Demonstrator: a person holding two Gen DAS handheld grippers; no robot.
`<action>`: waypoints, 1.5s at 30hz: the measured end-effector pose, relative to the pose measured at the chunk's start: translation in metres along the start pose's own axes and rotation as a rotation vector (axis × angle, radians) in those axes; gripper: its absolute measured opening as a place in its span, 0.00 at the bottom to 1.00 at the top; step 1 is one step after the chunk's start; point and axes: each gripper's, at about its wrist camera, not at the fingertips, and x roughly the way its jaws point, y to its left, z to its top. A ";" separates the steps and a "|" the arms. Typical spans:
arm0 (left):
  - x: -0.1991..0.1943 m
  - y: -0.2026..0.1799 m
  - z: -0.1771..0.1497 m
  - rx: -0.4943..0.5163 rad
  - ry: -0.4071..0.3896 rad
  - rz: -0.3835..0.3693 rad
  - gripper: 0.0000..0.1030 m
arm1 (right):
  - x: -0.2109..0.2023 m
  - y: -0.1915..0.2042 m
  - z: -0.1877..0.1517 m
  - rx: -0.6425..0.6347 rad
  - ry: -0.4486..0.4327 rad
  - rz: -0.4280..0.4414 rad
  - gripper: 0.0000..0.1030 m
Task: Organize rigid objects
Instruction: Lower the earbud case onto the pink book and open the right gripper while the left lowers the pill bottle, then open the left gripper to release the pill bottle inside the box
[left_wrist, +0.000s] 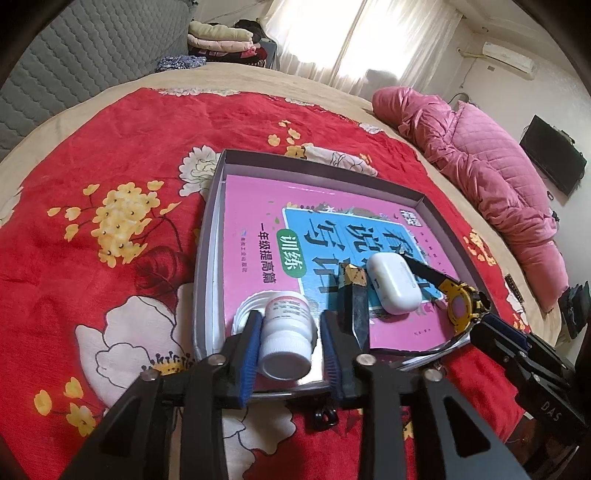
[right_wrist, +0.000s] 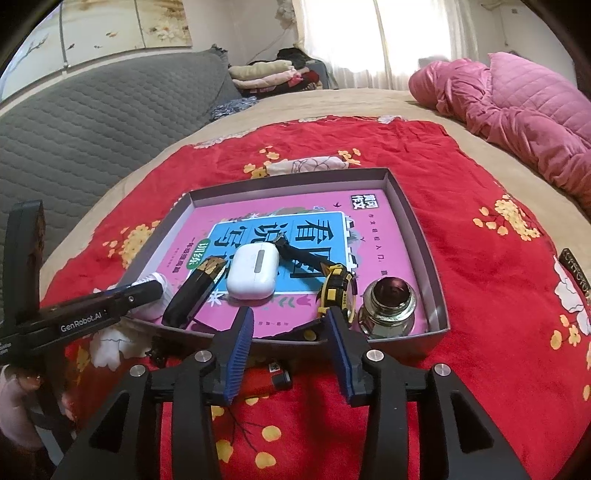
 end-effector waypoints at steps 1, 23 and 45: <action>-0.002 0.000 0.000 0.001 -0.005 -0.005 0.42 | -0.001 0.000 0.000 0.001 -0.002 -0.003 0.44; -0.037 0.003 0.002 -0.002 -0.097 -0.016 0.50 | -0.020 -0.007 -0.003 0.017 -0.027 -0.022 0.55; -0.071 0.008 -0.010 -0.018 -0.093 0.028 0.55 | -0.040 -0.005 -0.012 0.033 -0.014 0.027 0.69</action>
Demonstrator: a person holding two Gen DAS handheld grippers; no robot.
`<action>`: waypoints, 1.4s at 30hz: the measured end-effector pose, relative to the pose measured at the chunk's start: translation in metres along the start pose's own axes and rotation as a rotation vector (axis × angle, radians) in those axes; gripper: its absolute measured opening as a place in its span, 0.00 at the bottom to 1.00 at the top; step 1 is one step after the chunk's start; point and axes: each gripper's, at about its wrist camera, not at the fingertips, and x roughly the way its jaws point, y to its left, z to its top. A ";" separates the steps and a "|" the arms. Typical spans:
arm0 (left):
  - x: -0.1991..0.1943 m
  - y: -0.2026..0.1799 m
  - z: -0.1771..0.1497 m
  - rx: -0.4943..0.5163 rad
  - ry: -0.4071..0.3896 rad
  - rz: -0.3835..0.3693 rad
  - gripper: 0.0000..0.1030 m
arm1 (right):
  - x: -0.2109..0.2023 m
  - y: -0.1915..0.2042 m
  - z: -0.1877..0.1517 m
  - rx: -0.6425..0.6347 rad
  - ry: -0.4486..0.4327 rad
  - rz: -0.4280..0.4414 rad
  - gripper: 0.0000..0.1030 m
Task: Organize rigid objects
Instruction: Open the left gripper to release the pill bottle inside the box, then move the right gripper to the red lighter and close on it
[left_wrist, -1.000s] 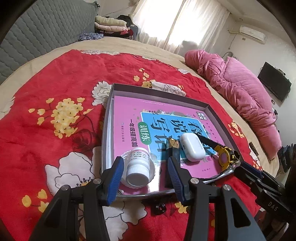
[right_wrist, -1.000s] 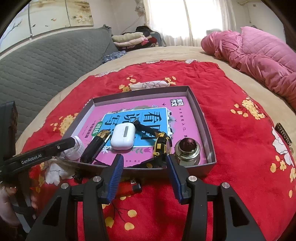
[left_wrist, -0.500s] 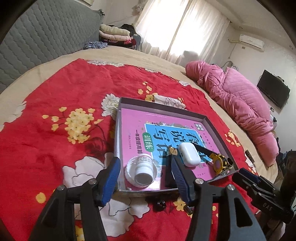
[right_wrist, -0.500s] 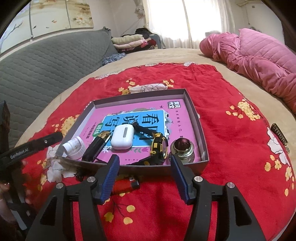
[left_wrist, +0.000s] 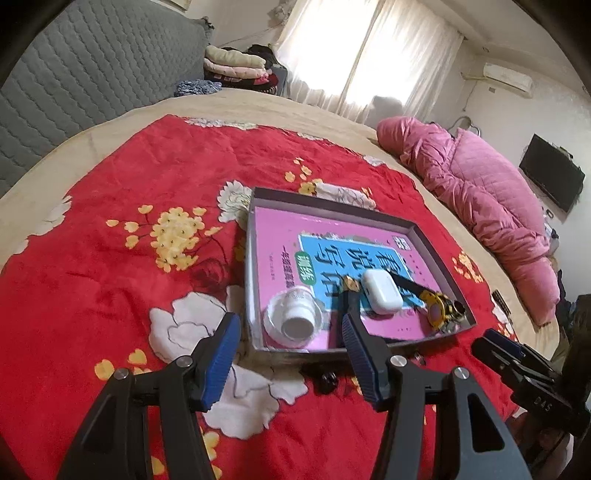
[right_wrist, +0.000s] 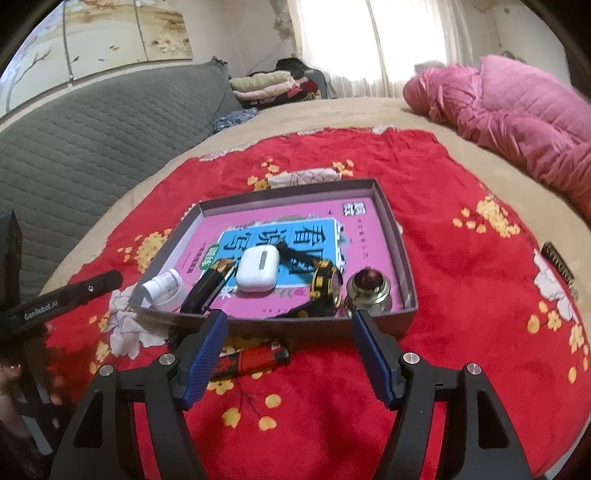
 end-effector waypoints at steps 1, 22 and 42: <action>0.001 -0.002 -0.002 0.006 0.011 0.000 0.55 | 0.001 0.000 -0.001 0.005 0.013 0.002 0.69; 0.026 -0.018 -0.028 0.080 0.168 0.029 0.55 | 0.072 0.030 -0.025 0.180 0.253 -0.063 0.69; 0.056 -0.027 -0.039 0.107 0.231 0.023 0.55 | 0.081 0.027 -0.030 0.014 0.242 -0.134 0.32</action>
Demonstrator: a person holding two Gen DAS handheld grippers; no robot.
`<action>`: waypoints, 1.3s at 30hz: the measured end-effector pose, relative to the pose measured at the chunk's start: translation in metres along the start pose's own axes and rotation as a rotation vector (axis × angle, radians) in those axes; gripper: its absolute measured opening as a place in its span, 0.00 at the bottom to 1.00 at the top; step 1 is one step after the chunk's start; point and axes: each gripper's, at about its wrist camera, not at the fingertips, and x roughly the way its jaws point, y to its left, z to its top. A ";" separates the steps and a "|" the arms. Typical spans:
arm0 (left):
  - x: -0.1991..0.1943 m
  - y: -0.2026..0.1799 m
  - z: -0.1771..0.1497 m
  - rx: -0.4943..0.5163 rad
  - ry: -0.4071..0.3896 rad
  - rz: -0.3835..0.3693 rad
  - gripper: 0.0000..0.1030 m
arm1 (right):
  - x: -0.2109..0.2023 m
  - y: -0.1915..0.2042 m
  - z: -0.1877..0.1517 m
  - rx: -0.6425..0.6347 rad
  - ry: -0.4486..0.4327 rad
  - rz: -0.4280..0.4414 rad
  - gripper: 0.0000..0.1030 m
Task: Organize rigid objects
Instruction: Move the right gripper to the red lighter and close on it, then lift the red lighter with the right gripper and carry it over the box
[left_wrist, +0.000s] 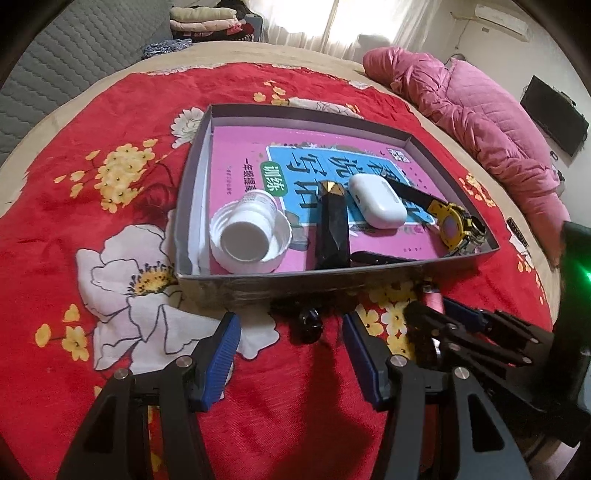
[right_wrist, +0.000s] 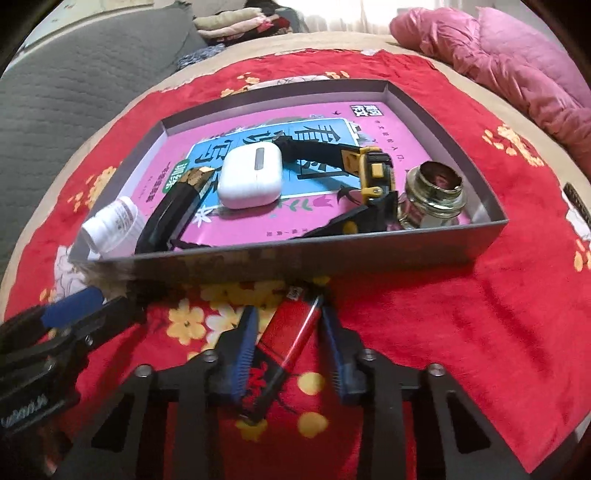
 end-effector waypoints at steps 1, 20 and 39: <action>0.001 -0.001 0.000 0.000 0.002 -0.002 0.55 | -0.002 -0.001 -0.001 -0.007 0.000 -0.001 0.32; 0.021 -0.001 0.005 -0.019 0.016 -0.012 0.37 | -0.012 -0.006 -0.011 -0.163 0.011 0.014 0.20; 0.005 -0.003 0.000 -0.003 -0.005 -0.048 0.32 | -0.031 -0.007 -0.016 -0.198 -0.029 0.112 0.10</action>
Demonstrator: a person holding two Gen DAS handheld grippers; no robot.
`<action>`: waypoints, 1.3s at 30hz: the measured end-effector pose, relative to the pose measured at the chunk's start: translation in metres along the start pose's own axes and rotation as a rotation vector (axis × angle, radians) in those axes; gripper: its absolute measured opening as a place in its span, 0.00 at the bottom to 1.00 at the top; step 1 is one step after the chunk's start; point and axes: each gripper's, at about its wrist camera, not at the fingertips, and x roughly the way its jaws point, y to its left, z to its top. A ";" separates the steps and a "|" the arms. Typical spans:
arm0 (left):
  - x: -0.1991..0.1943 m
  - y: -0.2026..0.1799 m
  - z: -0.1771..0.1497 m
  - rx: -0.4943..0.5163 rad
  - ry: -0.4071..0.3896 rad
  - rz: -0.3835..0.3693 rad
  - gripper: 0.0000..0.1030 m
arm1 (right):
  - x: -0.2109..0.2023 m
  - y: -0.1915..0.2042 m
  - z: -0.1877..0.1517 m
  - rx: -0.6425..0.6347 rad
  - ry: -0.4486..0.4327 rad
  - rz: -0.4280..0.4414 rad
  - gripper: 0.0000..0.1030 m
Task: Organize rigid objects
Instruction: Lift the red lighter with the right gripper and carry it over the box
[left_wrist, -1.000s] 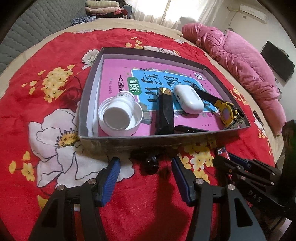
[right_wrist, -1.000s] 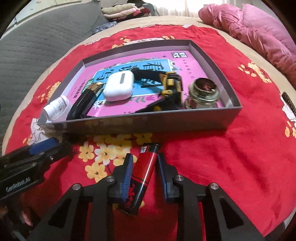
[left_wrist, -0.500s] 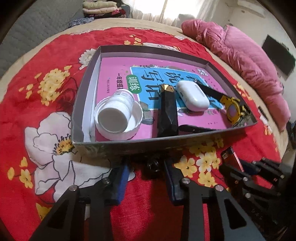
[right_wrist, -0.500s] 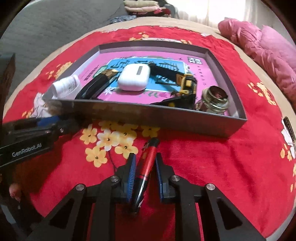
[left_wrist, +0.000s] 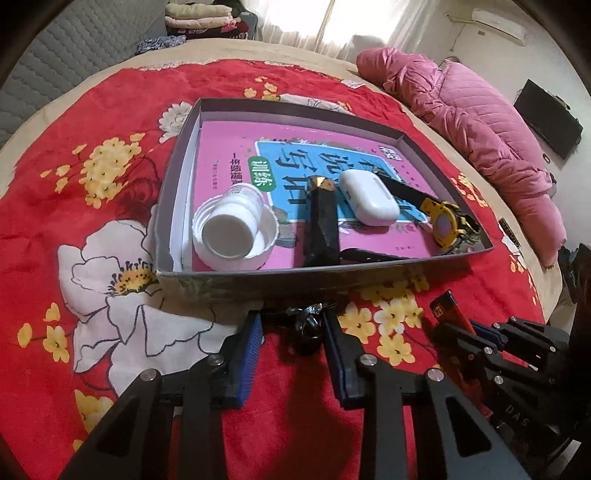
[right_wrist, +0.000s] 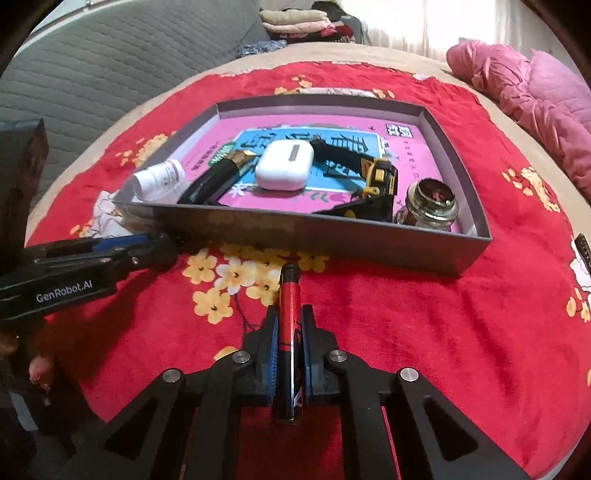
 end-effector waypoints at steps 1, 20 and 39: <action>-0.002 -0.001 0.000 0.004 -0.004 0.001 0.32 | -0.002 0.001 0.000 -0.004 -0.006 0.000 0.10; -0.038 -0.017 0.001 0.055 -0.110 0.027 0.32 | -0.032 -0.002 0.007 0.017 -0.125 0.015 0.10; -0.039 -0.040 0.008 0.084 -0.116 0.100 0.32 | -0.053 -0.019 0.019 0.091 -0.282 0.104 0.10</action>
